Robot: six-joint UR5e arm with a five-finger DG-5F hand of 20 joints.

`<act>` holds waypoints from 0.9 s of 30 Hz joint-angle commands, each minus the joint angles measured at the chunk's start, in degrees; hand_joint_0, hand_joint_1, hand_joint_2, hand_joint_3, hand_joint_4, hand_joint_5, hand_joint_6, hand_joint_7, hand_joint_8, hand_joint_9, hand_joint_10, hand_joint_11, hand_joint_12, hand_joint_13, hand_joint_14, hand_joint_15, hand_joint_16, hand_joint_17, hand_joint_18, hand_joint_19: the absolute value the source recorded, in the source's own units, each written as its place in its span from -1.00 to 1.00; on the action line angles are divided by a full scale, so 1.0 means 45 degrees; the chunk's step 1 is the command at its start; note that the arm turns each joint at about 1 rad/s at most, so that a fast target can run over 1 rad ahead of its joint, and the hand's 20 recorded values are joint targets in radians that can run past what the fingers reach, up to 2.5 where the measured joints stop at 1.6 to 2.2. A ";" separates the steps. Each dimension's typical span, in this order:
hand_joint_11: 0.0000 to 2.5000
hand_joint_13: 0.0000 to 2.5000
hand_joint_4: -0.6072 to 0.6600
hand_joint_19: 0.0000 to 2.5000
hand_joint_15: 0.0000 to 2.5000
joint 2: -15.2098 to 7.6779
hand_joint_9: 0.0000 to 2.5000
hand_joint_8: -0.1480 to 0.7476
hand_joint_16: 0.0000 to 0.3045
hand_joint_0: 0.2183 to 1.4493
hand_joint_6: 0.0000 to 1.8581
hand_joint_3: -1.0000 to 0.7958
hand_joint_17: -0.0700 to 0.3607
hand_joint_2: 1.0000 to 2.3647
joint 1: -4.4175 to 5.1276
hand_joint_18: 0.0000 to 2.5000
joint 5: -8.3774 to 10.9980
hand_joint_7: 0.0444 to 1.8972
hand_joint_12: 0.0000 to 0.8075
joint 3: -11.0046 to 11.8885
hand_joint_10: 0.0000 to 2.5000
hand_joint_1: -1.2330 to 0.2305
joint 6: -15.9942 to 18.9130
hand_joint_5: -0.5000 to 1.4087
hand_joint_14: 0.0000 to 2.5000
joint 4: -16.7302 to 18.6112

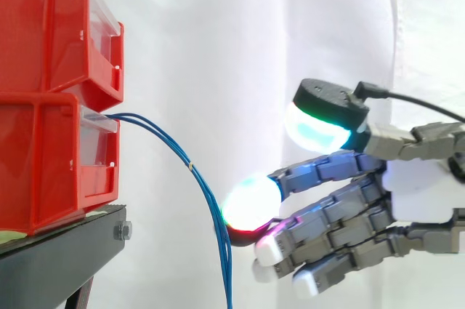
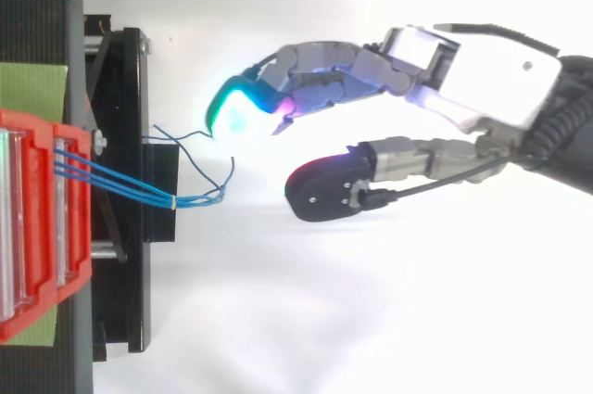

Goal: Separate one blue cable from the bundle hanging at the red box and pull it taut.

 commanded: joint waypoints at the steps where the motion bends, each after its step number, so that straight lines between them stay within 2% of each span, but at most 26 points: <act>1: -0.65 -0.66 0.42 -0.69 -0.80 -0.0459 -0.52 -0.02 -0.75 -0.43 -0.46 -0.44 -0.27 -1.00 -0.0043 -0.65 -0.0087 -0.06 -0.26 0.0613 -0.99 0.01 -0.0086 -0.66 -0.99 0.0038; 3: -0.66 -0.66 0.42 -0.69 -0.80 -0.0499 -0.52 -0.02 -0.75 -0.43 -0.46 -0.44 -0.27 -1.00 0.0035 -0.65 -0.0068 -0.06 -0.27 0.0730 -0.99 0.01 -0.0164 -0.66 -0.99 0.0038; 10: -0.66 -0.66 0.42 -0.69 -0.80 -0.0518 -0.52 -0.02 -0.75 -0.42 -0.46 -0.44 -0.27 -1.00 0.0094 -0.65 -0.0126 -0.06 -0.26 0.0770 -0.99 0.01 -0.0438 -0.66 -0.99 0.0253; 15: -0.66 -0.66 0.42 -0.69 -0.80 -0.1104 -0.52 -0.02 -0.75 -0.42 -0.46 -0.44 -0.27 -1.00 0.0094 -0.65 -0.0224 -0.06 -0.27 0.1102 -0.99 0.01 -0.0008 -0.66 -0.99 0.0292; 17: -0.66 -0.66 0.42 -0.69 -0.81 -0.1182 -0.52 -0.02 -0.75 -0.43 -0.46 -0.44 -0.27 -1.00 0.0133 -0.65 -0.0419 -0.06 -0.26 0.1121 -0.99 0.01 0.0246 -0.66 -0.99 0.0213; 24: -0.65 -0.65 0.42 -0.68 -0.80 -0.1241 -0.51 -0.02 -0.74 -0.44 -0.46 -0.44 -0.27 -1.00 0.0133 -0.64 -0.0810 -0.06 -0.26 0.1199 -0.99 -0.01 0.0207 -0.66 -0.99 0.0370; 26: -0.66 -0.64 0.42 -0.68 -0.79 -0.1358 -0.50 -0.02 -0.74 -0.44 -0.46 -0.44 -0.26 -1.00 0.0133 -0.63 -0.0888 -0.06 -0.26 0.1277 -0.99 -0.02 0.0226 -0.66 -0.99 0.0487; 27: -0.66 -0.64 0.43 -0.67 -0.79 -0.1592 -0.50 -0.01 -0.74 -0.44 -0.46 -0.44 -0.26 -1.00 0.0133 -0.63 -0.0966 -0.05 -0.26 0.1473 -0.99 -0.02 0.0265 -0.66 -0.99 0.0526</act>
